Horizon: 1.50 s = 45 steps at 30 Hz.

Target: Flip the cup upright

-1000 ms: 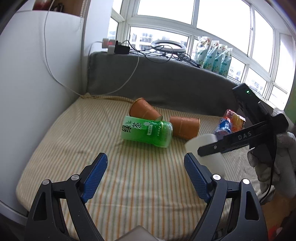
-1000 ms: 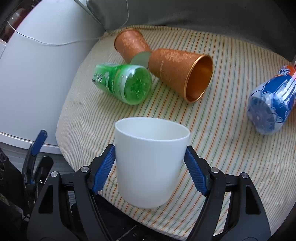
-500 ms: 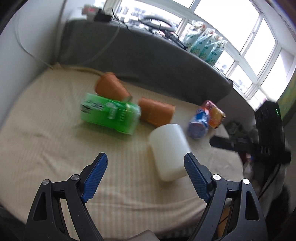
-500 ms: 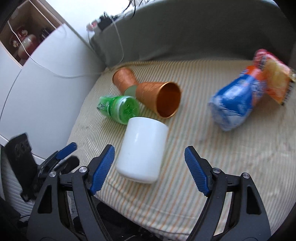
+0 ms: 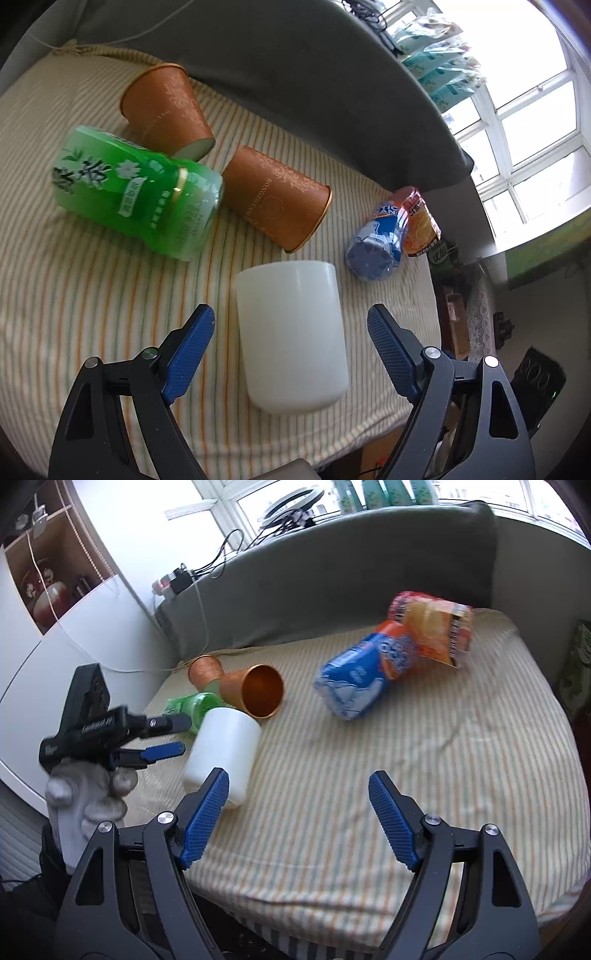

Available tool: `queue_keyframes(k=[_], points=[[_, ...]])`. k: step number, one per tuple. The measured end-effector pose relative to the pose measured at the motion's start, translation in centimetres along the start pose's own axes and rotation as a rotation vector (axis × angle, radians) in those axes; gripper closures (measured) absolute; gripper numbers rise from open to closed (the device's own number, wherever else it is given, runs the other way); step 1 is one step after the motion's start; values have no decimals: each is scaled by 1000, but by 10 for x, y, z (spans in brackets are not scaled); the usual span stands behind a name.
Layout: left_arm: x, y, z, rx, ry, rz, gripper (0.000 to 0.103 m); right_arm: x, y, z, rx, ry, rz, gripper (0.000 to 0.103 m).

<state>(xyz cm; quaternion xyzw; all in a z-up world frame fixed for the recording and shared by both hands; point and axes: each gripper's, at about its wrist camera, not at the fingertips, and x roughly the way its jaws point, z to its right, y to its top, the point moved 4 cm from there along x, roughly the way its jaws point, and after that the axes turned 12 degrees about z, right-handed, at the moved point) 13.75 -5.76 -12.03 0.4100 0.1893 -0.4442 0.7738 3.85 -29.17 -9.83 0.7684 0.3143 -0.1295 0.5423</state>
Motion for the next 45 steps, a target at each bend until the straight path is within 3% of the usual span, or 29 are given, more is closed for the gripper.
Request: queue_keyframes(k=[14, 20, 27, 36, 45], points=[[35, 5, 5, 21, 26, -77, 20, -6, -9, 24, 72, -8, -2, 22], [41, 5, 3, 27, 40, -86, 28, -6, -12, 31, 83, -21, -4, 22], [39, 6, 1, 41, 45, -81, 28, -4, -12, 36, 103, -27, -1, 22], [27, 3, 17, 103, 54, -18, 28, -4, -13, 36, 103, -33, -1, 22], [15, 0, 44, 240, 74, 93, 29, -4, -15, 35, 105, -34, -2, 22]])
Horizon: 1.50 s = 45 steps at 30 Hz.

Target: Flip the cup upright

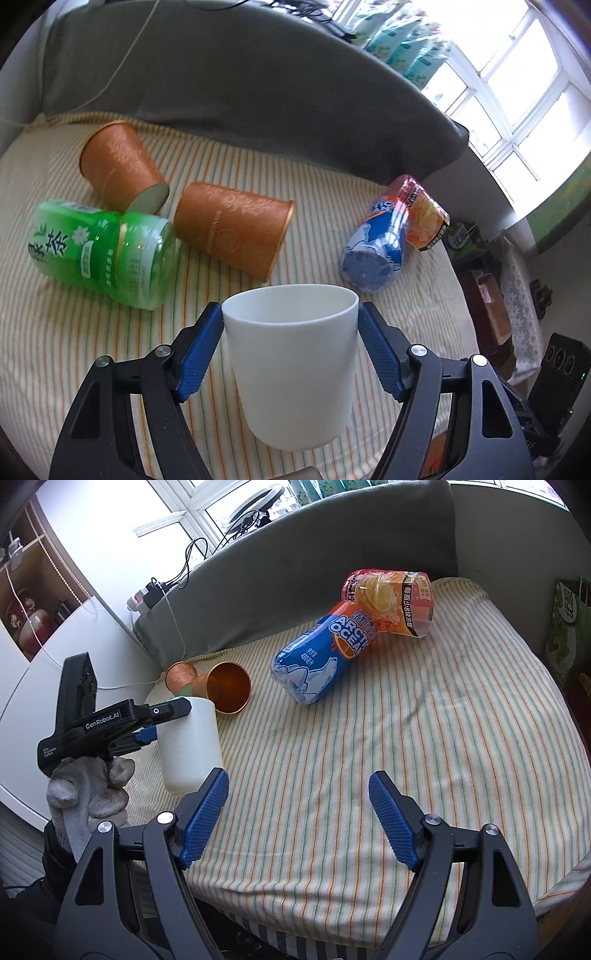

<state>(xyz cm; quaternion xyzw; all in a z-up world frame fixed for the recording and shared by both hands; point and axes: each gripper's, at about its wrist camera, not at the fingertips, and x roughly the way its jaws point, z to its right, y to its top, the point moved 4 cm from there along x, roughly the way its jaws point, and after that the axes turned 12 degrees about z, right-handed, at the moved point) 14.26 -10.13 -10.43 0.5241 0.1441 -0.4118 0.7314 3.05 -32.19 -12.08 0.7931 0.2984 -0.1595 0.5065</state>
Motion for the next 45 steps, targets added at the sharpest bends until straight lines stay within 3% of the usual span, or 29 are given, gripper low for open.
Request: queue_keyframes(k=[19, 33, 45], points=[[-15, -24, 44, 234, 58, 143, 29, -15, 6, -14, -91, -46, 79, 22], [-38, -45, 48, 278, 59, 187, 29, -22, 4, -27, -125, -44, 104, 22], [-49, -63, 53, 297, 24, 167, 26, -31, 0, -37, -142, -39, 114, 22]])
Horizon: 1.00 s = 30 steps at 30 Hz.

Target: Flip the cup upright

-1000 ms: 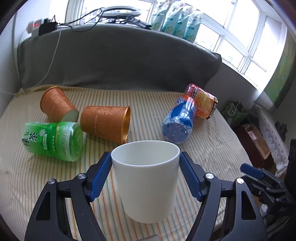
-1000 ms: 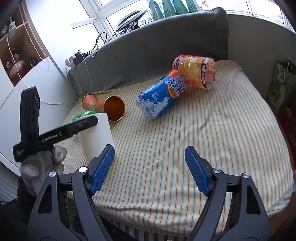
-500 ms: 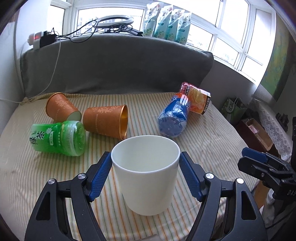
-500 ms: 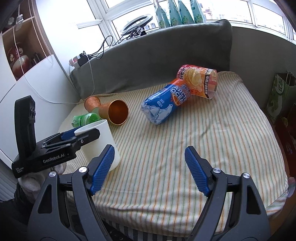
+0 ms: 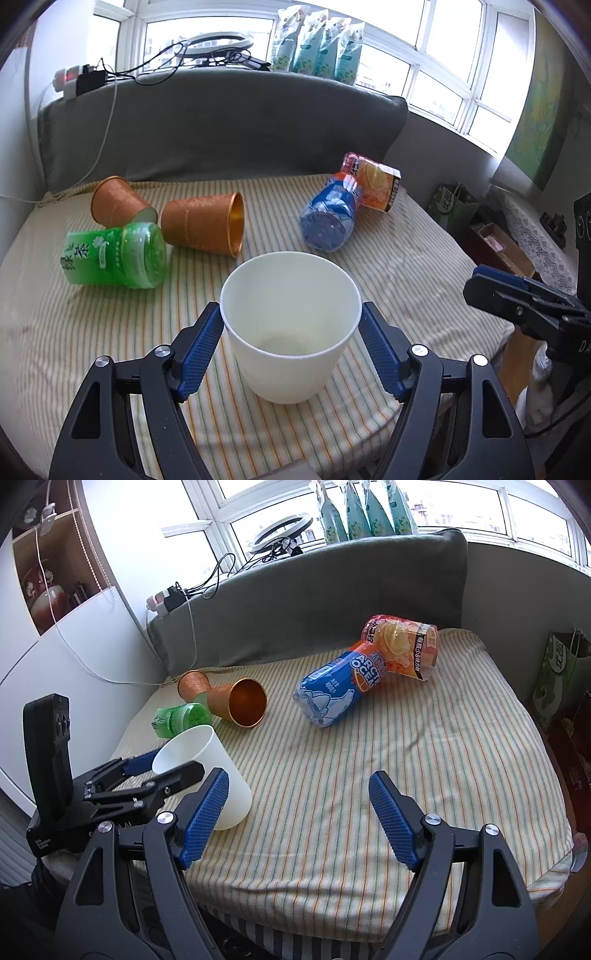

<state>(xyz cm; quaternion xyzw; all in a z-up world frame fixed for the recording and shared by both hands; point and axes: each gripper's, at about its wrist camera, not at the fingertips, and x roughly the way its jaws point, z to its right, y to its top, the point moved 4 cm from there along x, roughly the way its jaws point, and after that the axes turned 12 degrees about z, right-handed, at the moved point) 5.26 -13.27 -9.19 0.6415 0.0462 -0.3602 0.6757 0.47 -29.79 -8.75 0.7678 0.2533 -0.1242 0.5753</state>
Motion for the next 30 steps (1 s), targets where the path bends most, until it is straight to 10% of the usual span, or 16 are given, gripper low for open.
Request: queue_keyframes(k=[19, 30], points=[[-30, -16, -8, -1, 19, 18, 25, -19, -2, -13, -20, -1, 36, 22], [-96, -9, -25, 15, 132, 184, 25, -32, -6, -31, -122, -49, 119, 22]])
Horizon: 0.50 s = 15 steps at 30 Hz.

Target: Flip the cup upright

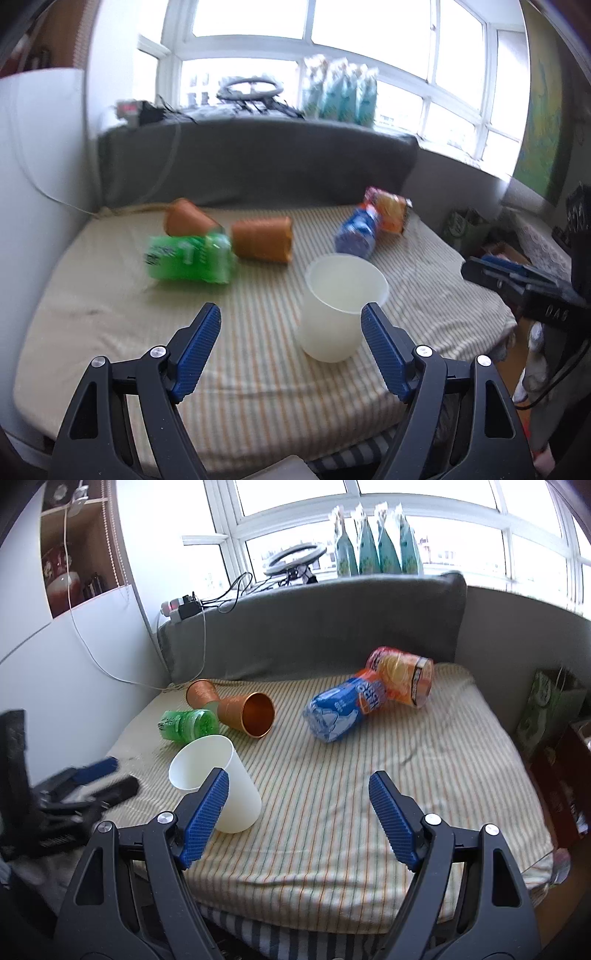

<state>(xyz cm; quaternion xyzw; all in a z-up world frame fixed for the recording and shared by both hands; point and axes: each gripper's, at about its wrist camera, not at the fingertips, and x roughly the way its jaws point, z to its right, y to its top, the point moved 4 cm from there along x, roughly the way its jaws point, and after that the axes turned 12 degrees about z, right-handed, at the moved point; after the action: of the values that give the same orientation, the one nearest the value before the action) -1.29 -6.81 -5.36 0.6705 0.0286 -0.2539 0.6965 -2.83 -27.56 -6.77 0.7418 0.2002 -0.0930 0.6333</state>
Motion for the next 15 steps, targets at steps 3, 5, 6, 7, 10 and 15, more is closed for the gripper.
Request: queue_keyframes(k=[3, 5, 6, 7, 10, 15], points=[[-13, 9, -5, 17, 56, 75, 25, -2, -1, -7, -54, -28, 32, 18], [-16, 13, -6, 26, 81, 105, 24, -5, -2, -14, -89, -44, 65, 12], [-17, 16, -7, 29, 97, 127, 25, -6, -2, -16, -97, -48, 75, 12], [-19, 18, -8, 30, 111, 143, 25, -8, -3, -18, -110, -56, 89, 12], [-20, 21, -10, 24, 134, 164, 24, -11, -3, -25, -138, -72, 121, 10], [-22, 20, -8, 13, 139, 171, 20, -14, -1, -26, -141, -86, 147, 7]])
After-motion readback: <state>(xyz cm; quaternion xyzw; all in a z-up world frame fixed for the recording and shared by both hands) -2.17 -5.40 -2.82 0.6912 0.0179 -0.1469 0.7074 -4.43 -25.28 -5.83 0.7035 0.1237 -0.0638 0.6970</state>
